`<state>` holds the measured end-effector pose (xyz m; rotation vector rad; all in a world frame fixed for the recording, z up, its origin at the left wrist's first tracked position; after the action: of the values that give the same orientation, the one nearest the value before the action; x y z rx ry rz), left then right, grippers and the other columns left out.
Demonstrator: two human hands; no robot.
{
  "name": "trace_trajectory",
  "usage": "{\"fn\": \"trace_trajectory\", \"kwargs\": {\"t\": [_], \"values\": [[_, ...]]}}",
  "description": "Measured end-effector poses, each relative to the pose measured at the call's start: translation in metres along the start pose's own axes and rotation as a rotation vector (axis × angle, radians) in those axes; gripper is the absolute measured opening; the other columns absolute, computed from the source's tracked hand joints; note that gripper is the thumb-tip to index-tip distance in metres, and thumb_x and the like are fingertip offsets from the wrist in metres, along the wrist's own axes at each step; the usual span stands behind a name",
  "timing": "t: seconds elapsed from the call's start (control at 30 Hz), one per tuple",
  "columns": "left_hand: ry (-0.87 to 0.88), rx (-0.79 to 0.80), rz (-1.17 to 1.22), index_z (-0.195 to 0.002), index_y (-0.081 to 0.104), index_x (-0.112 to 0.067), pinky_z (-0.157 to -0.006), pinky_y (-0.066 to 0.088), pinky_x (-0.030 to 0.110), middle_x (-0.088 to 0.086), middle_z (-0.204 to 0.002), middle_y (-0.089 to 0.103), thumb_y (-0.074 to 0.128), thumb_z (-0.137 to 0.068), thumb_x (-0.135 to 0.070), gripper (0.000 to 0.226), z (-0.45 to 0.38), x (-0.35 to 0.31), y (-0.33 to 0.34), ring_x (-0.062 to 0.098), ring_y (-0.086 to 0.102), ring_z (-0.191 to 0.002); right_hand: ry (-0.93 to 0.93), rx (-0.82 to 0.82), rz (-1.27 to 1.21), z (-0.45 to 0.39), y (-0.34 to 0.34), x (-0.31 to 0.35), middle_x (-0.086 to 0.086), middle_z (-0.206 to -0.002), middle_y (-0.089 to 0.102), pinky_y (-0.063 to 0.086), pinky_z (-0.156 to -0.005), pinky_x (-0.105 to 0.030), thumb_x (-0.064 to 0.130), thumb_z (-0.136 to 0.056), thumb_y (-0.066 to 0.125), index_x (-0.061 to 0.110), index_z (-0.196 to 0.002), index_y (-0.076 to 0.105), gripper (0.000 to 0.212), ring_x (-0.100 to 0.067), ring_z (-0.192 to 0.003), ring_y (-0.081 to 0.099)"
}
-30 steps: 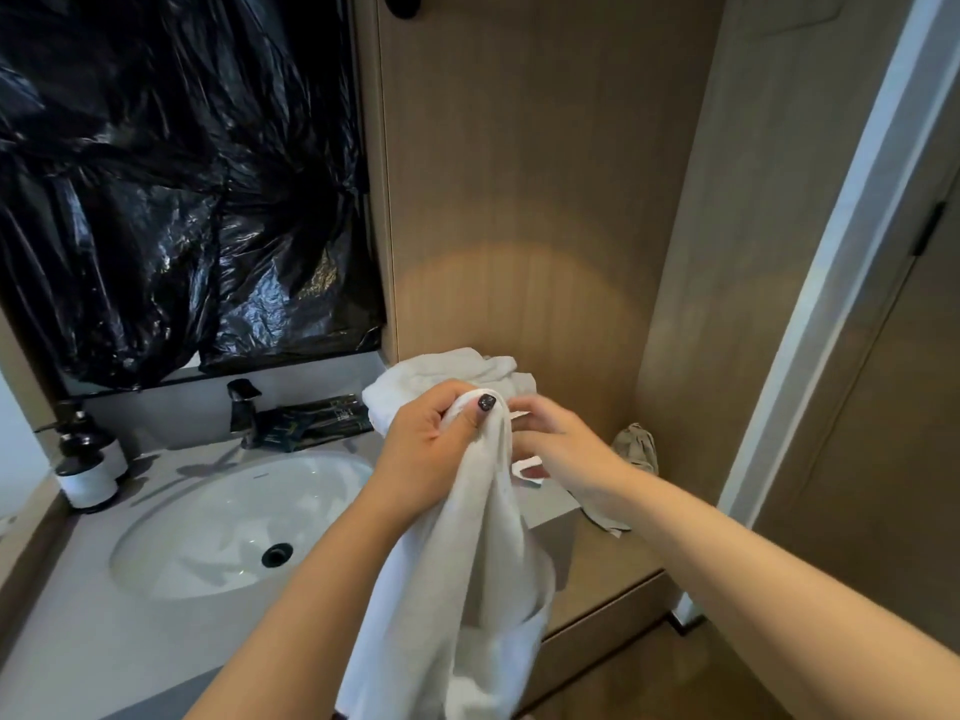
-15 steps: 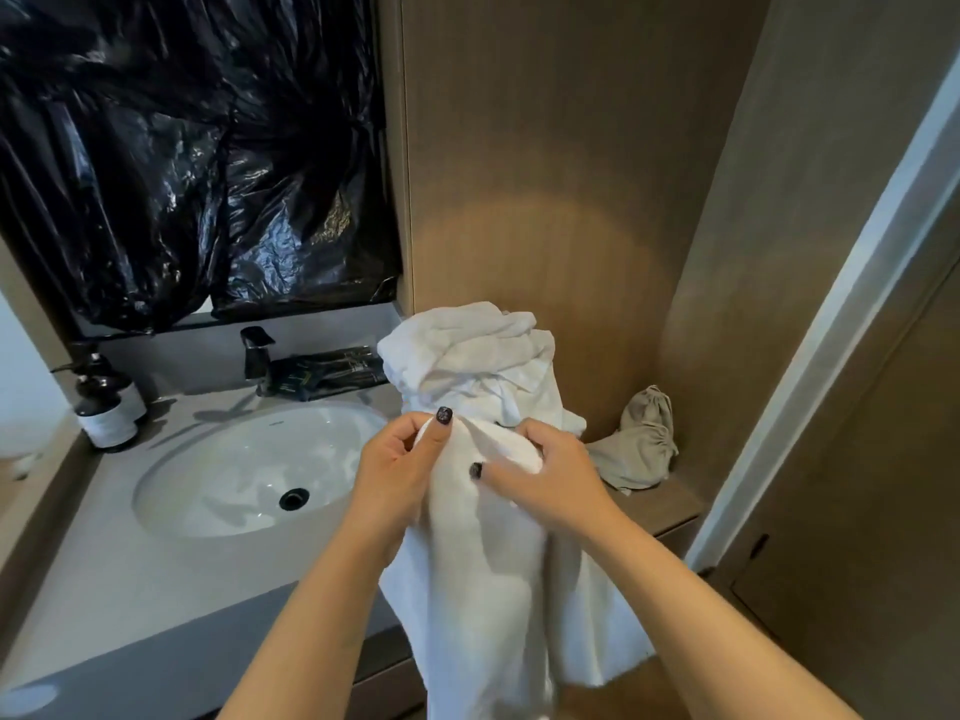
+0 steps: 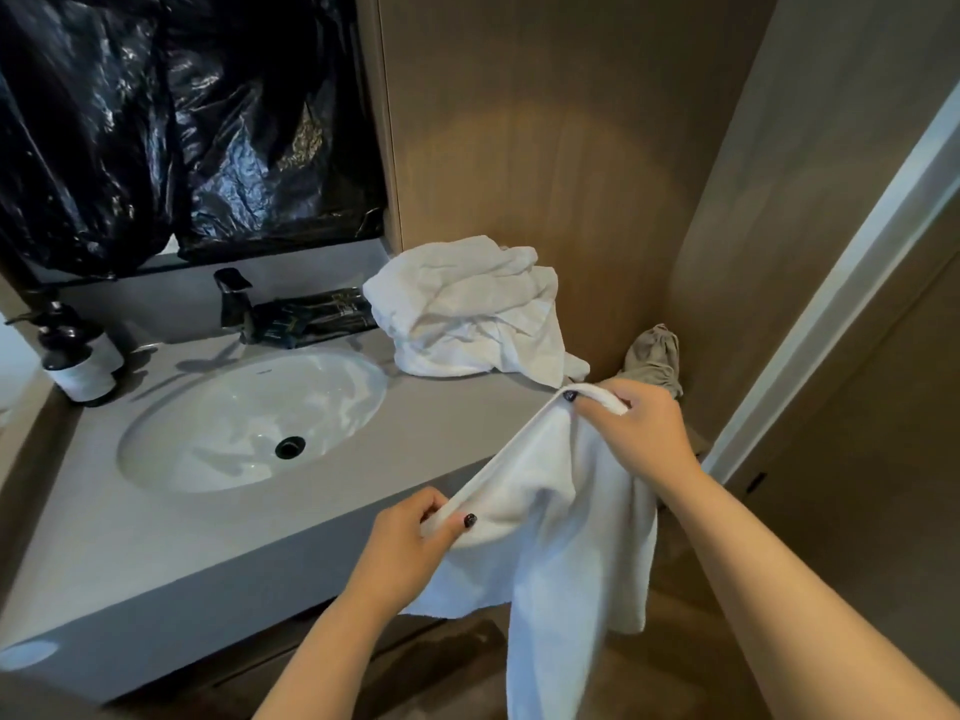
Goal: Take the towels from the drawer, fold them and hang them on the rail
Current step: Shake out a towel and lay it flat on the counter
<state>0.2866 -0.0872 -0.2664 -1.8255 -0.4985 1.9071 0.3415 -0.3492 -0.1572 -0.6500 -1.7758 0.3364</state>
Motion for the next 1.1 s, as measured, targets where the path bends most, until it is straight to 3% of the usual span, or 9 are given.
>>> {"fn": "trace_trajectory", "kwargs": {"t": [0.23, 0.33, 0.47, 0.57, 0.77, 0.83, 0.97, 1.03, 1.1], "values": [[-0.096, -0.068, -0.110, -0.082, 0.060, -0.032, -0.059, 0.042, 0.026, -0.003, -0.075, 0.062, 0.060, -0.097, -0.032, 0.015, -0.004, 0.028, -0.008, 0.011, 0.057, -0.067, 0.207, -0.139, -0.075, -0.027, -0.031, -0.027, 0.011, -0.043, 0.031, 0.024, -0.052, -0.028, 0.027, -0.089, 0.067, 0.016, -0.052, 0.041, 0.046, -0.008, -0.046, 0.029], [-0.177, -0.187, 0.054, -0.077, 0.067, -0.032, -0.052, 0.040, 0.019, -0.004, -0.065, 0.062, 0.060, -0.097, -0.020, 0.024, -0.003, 0.038, -0.026, 0.011, 0.054, -0.061, 0.281, -0.144, -0.103, -0.037, -0.036, -0.036, 0.005, -0.050, 0.040, 0.027, -0.050, -0.027, 0.033, -0.091, 0.064, 0.009, -0.060, 0.055, 0.041, -0.013, -0.051, 0.037], [-0.282, -0.405, 0.364, -0.073, 0.065, -0.033, -0.046, 0.037, 0.012, -0.015, -0.049, 0.057, 0.059, -0.097, -0.036, 0.025, 0.008, 0.029, -0.046, 0.002, 0.051, -0.047, 0.254, 0.021, -0.073, -0.036, -0.022, -0.034, -0.018, -0.075, 0.058, 0.038, -0.059, -0.033, 0.037, -0.096, 0.056, 0.003, -0.083, 0.064, 0.037, -0.027, -0.066, 0.051], [-0.285, -0.476, 0.535, -0.092, 0.072, -0.030, -0.064, 0.052, 0.027, -0.013, -0.079, 0.075, 0.052, -0.097, -0.049, 0.028, 0.009, 0.008, -0.057, 0.004, 0.068, -0.074, 0.110, 0.118, -0.067, -0.029, -0.004, -0.020, -0.015, -0.085, 0.063, 0.040, -0.064, -0.033, 0.028, -0.099, 0.053, 0.007, -0.095, 0.065, 0.024, -0.031, -0.077, 0.056], [-0.057, -0.408, 0.429, -0.075, 0.068, -0.027, -0.053, 0.046, 0.012, -0.009, -0.071, 0.071, 0.057, -0.097, -0.038, 0.028, 0.002, -0.056, -0.075, 0.005, 0.063, -0.063, -0.075, 0.392, -0.130, -0.015, 0.033, 0.018, -0.001, -0.073, 0.058, 0.036, -0.063, -0.022, 0.020, -0.100, 0.052, 0.007, -0.088, 0.064, 0.022, -0.006, -0.068, 0.050], [0.053, -0.330, 0.385, -0.087, 0.069, -0.040, -0.058, 0.047, 0.010, -0.012, -0.083, 0.072, 0.063, -0.095, -0.032, 0.013, 0.000, -0.073, -0.073, 0.004, 0.066, -0.072, -0.125, 0.497, -0.143, -0.009, 0.043, 0.031, 0.002, -0.073, 0.055, 0.034, -0.061, -0.020, 0.021, -0.101, 0.051, 0.004, -0.091, 0.063, 0.023, -0.003, -0.065, 0.047], [0.156, -0.092, 0.085, -0.129, 0.042, -0.068, -0.073, 0.050, 0.013, -0.024, -0.100, 0.068, 0.067, -0.089, -0.041, 0.054, -0.006, -0.086, -0.063, -0.005, 0.064, -0.089, -0.227, 0.696, -0.057, 0.006, 0.055, 0.050, 0.006, -0.068, 0.047, 0.032, -0.060, -0.026, 0.020, -0.099, 0.052, 0.003, -0.084, 0.057, 0.023, -0.004, -0.063, 0.042], [0.171, 0.008, -0.092, -0.124, 0.043, -0.072, -0.082, 0.052, 0.021, -0.023, -0.102, 0.067, 0.062, -0.090, -0.040, 0.051, -0.010, -0.088, -0.053, -0.004, 0.062, -0.091, -0.257, 0.742, 0.000, 0.011, 0.055, 0.056, 0.008, -0.066, 0.050, 0.034, -0.060, -0.028, 0.025, -0.098, 0.051, 0.010, -0.083, 0.059, 0.023, -0.004, -0.062, 0.044], [0.163, 0.036, -0.145, -0.103, 0.061, -0.059, -0.079, 0.054, 0.031, -0.019, -0.089, 0.069, 0.058, -0.093, -0.035, 0.026, -0.011, -0.087, -0.047, 0.000, 0.062, -0.083, -0.257, 0.739, 0.048, 0.015, 0.052, 0.058, 0.005, -0.070, 0.057, 0.037, -0.060, -0.031, 0.030, -0.097, 0.049, 0.017, -0.083, 0.062, 0.023, -0.006, -0.063, 0.049]]}}
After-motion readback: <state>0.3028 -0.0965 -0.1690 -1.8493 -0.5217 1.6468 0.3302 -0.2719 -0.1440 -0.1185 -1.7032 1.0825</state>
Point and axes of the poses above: each hand's wrist, its own z-axis away from the middle knuckle, its own y-axis out of the palm, x = y × z, the point moved 4 cm from there along -z, towards the middle knuckle
